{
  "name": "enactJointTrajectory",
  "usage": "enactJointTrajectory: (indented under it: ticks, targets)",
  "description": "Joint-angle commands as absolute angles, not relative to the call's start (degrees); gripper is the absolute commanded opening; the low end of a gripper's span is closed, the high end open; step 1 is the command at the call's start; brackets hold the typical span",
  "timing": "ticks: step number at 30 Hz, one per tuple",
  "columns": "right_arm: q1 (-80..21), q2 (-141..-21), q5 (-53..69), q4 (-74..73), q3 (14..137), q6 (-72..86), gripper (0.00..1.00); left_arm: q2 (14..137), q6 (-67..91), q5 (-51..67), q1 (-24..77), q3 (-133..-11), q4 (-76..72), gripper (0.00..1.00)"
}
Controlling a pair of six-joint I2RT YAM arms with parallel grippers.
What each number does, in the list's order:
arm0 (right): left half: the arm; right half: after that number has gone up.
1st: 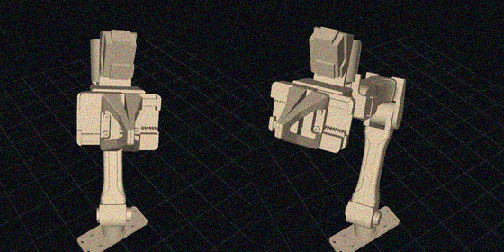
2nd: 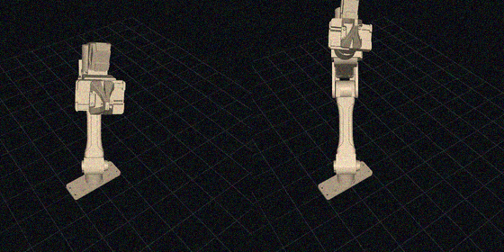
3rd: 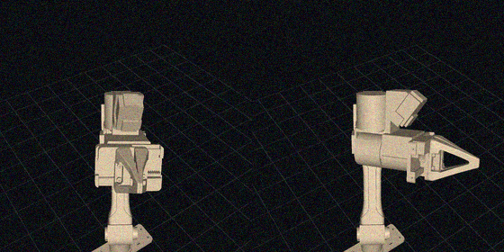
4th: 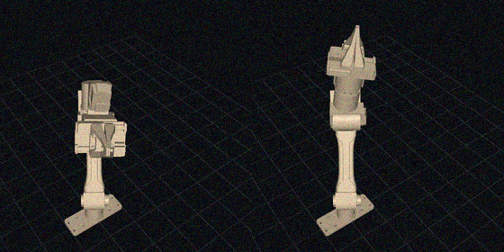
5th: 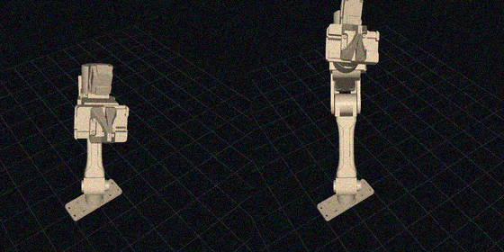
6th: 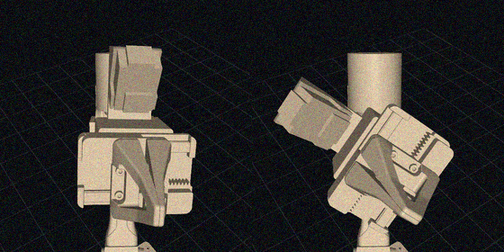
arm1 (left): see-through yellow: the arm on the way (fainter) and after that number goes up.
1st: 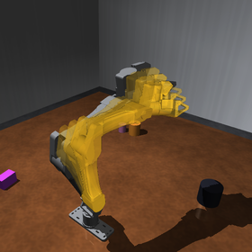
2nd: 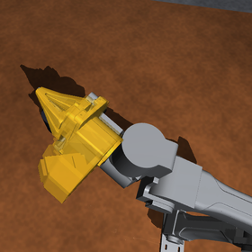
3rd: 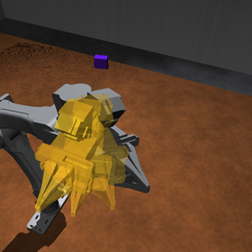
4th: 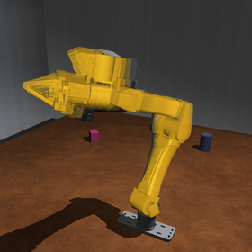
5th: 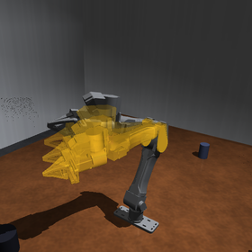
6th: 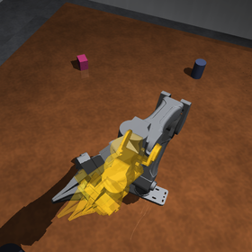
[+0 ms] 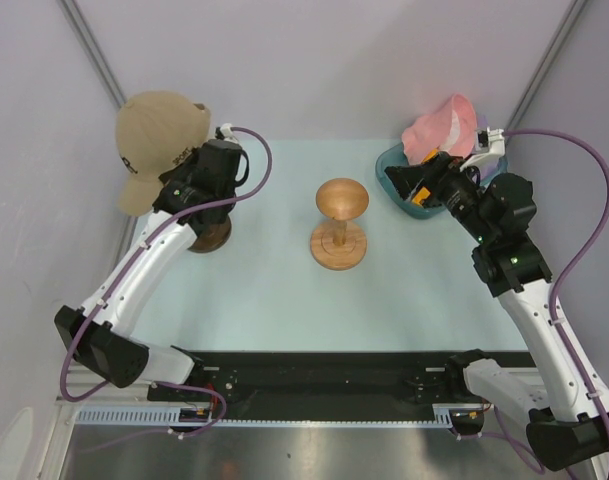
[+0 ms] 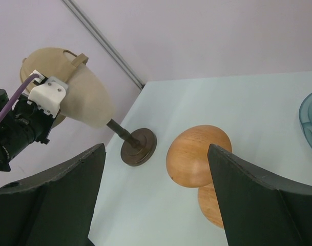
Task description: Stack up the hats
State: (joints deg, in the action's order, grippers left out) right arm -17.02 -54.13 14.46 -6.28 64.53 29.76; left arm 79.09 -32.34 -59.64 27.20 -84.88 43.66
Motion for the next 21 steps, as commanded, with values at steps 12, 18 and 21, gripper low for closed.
enactJointTrajectory:
  ticks: [12, 18, 21]
  targets:
    - [-16.7, -56.2, 14.3, -5.2, 68.6, 27.3, 0.86, 74.0, -22.9, -48.3, 27.7, -84.4, 49.7, 0.81]
    - [-16.7, -56.3, 13.0, -6.6, 68.7, 25.1, 0.87, 67.2, -20.2, -42.4, 28.2, -84.9, 50.9, 1.0]
    - [-16.7, -56.1, 12.0, -7.3, 68.9, 24.2, 0.87, 63.4, -17.4, -40.8, 28.8, -86.7, 51.6, 1.0]
